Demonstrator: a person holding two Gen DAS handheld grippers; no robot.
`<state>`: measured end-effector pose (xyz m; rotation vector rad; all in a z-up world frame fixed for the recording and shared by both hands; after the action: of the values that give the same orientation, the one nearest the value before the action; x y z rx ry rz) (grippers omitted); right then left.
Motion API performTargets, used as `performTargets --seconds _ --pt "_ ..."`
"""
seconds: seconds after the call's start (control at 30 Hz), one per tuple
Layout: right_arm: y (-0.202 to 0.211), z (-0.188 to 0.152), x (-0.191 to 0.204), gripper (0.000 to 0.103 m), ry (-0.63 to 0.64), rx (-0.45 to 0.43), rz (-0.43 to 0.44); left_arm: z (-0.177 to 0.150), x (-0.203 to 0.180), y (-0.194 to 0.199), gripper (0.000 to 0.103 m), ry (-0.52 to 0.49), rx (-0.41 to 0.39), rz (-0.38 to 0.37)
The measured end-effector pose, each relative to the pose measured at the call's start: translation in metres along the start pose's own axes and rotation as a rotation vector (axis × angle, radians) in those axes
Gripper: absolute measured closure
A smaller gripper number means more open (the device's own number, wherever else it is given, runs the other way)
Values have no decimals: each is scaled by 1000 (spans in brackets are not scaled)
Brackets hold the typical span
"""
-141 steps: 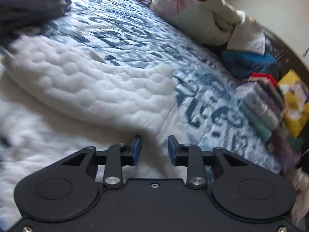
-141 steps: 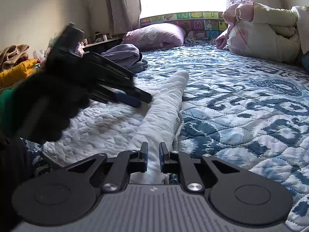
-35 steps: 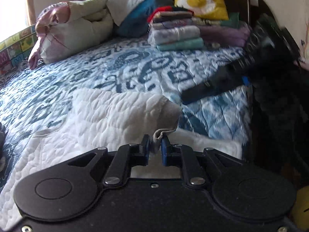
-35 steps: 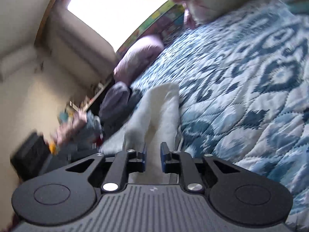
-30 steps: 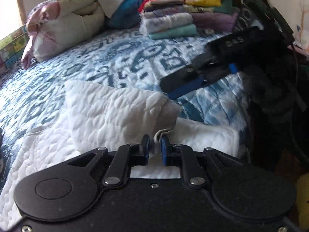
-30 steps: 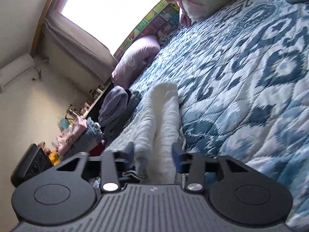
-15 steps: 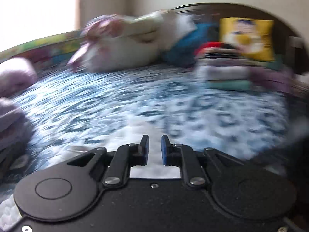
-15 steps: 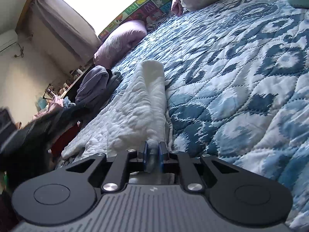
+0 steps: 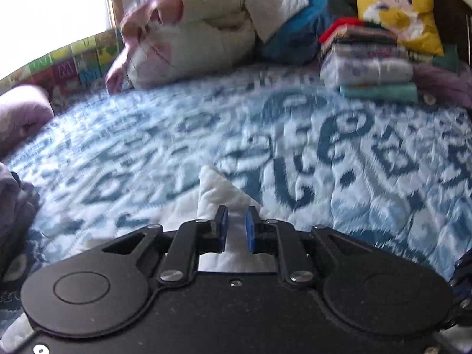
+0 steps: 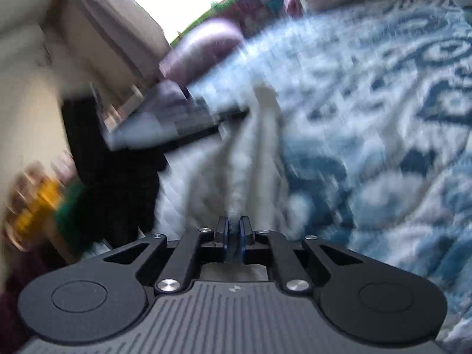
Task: Fold clothes
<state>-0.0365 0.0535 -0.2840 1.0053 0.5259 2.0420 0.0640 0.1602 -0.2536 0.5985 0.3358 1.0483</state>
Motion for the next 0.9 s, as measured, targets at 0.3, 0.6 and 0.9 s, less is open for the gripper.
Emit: performTargets --seconds 0.3,0.6,0.9 --pt "45 25 11 88 127 -266 -138 -1 4 3 92 82 6 -11" --pt "3 20 25 89 232 -212 -197 14 11 12 92 127 -63 -26" --pt "-12 14 14 92 181 -136 -175 18 23 -26 92 117 6 -34"
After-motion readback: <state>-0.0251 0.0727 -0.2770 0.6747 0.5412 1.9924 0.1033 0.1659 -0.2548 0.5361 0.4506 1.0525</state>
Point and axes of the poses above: each gripper's, at about its wrist camera, not at the fingertips, and y roughly against the way its jaws point, x to its left, z to its top, the point moved 10 cm from there along -y, roughly the way its jaws point, and after that the axes turned 13 degrees about -z, right-handed, at the moved point
